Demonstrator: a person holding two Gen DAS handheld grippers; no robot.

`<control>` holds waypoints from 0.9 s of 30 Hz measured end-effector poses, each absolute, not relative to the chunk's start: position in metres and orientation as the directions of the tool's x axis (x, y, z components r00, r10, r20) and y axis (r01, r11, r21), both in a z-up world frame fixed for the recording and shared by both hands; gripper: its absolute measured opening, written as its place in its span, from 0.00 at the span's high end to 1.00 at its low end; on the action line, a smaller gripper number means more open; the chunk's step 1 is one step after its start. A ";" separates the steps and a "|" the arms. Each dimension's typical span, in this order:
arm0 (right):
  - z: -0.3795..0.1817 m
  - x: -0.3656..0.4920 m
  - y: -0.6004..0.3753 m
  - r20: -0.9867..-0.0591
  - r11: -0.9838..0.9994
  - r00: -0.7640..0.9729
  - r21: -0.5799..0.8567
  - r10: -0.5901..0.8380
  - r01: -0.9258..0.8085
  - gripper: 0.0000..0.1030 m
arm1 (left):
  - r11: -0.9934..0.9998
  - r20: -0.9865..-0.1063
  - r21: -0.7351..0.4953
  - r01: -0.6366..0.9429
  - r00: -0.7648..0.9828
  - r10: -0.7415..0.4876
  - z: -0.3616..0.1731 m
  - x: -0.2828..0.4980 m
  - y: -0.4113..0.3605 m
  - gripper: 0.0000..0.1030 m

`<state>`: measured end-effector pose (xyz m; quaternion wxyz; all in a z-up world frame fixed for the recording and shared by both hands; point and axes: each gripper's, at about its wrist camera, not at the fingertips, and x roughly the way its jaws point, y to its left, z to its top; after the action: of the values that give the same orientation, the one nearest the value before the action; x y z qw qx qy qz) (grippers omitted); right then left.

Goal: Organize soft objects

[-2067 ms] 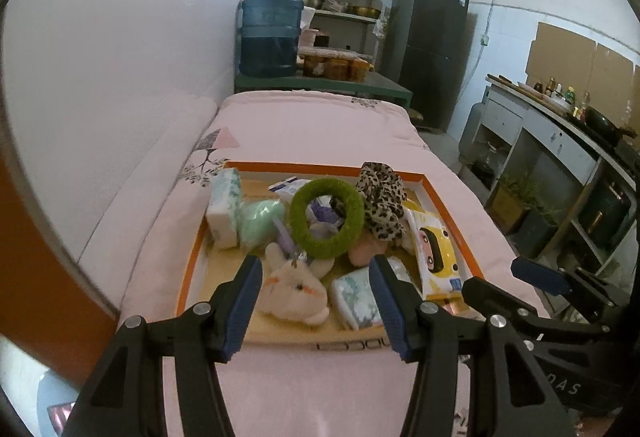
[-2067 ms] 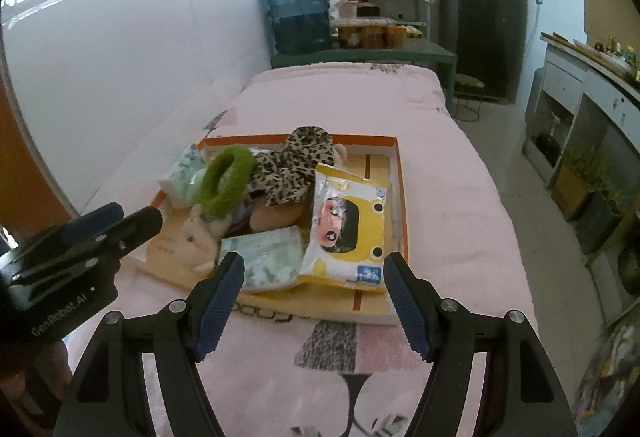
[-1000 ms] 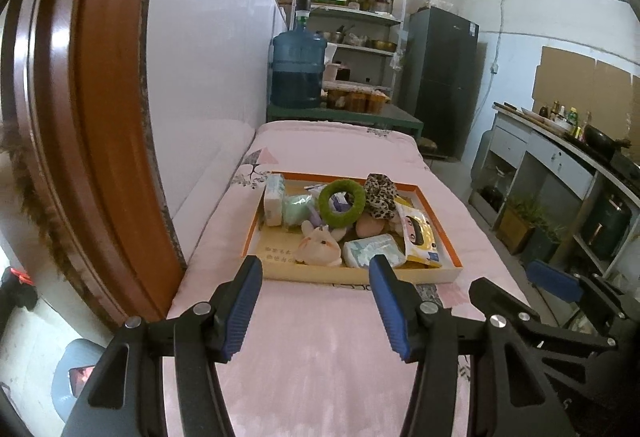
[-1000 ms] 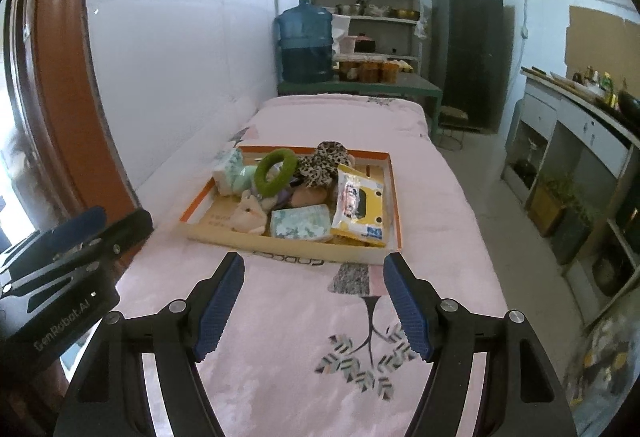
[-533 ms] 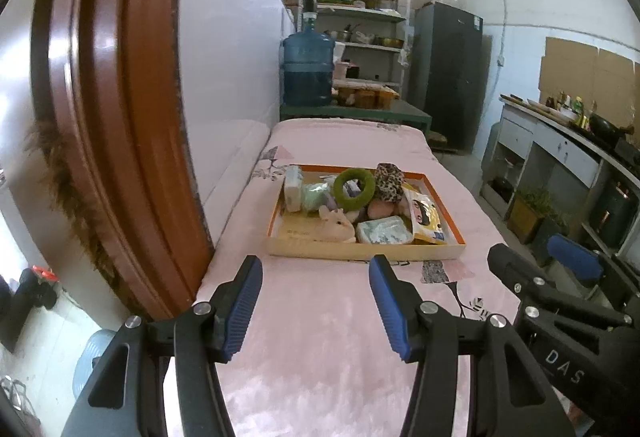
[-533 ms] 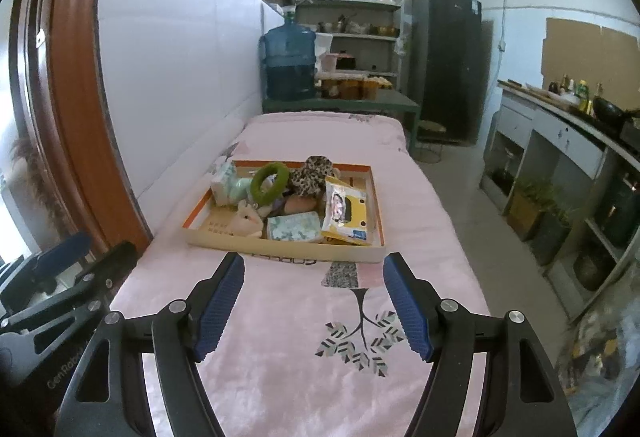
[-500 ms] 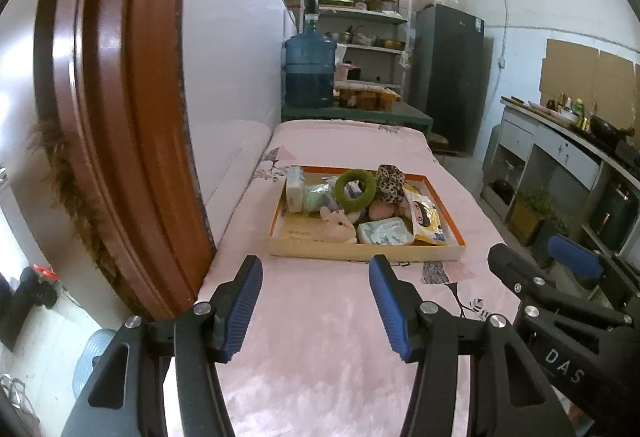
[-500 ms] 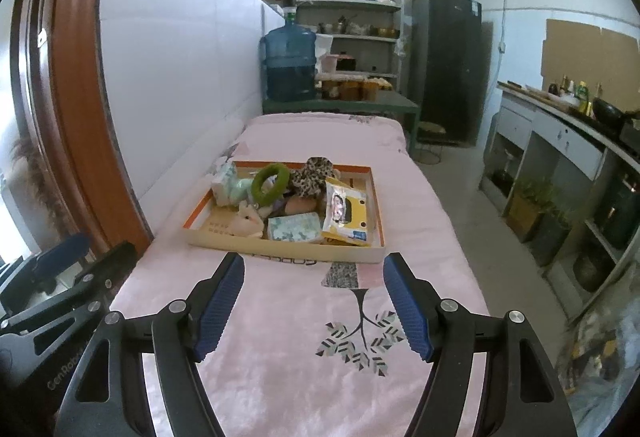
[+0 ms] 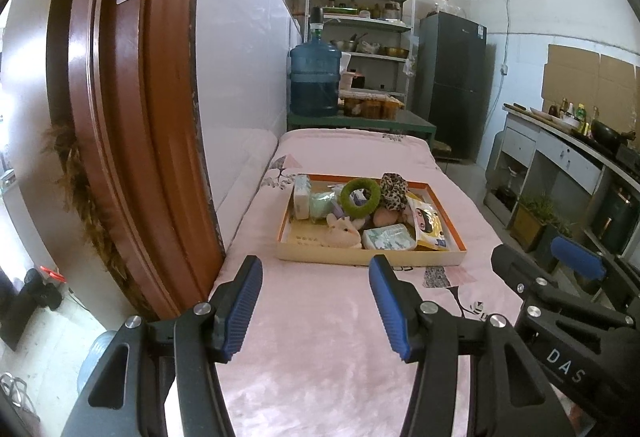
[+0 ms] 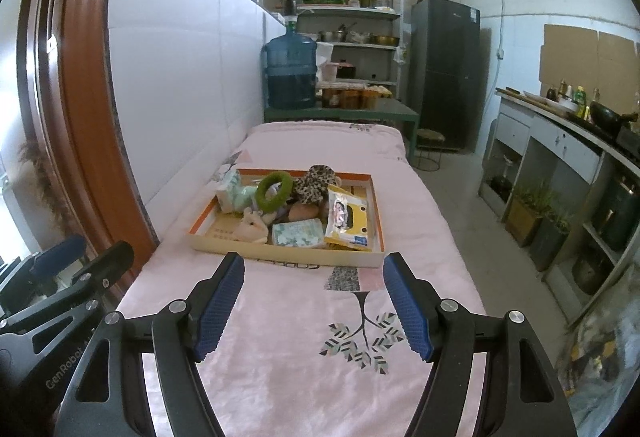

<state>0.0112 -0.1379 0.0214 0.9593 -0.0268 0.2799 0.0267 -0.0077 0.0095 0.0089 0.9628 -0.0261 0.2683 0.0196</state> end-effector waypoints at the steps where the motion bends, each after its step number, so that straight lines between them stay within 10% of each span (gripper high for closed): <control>1: 0.021 0.012 -0.138 -0.538 0.997 0.842 -0.038 0.035 -0.066 0.28 | 0.998 -0.518 -0.042 -0.051 0.855 0.022 0.009 -0.007 0.009 0.46; 27: 0.017 0.010 -0.132 -0.549 0.997 0.834 -0.025 0.046 -0.072 0.28 | 0.998 -0.520 -0.036 -0.053 0.854 0.026 0.010 -0.009 0.013 0.46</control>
<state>0.0104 -0.1325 0.0166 0.9574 -0.0223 0.2861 0.0308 -0.0085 0.0134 0.0102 0.9624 -0.0247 0.2696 0.0206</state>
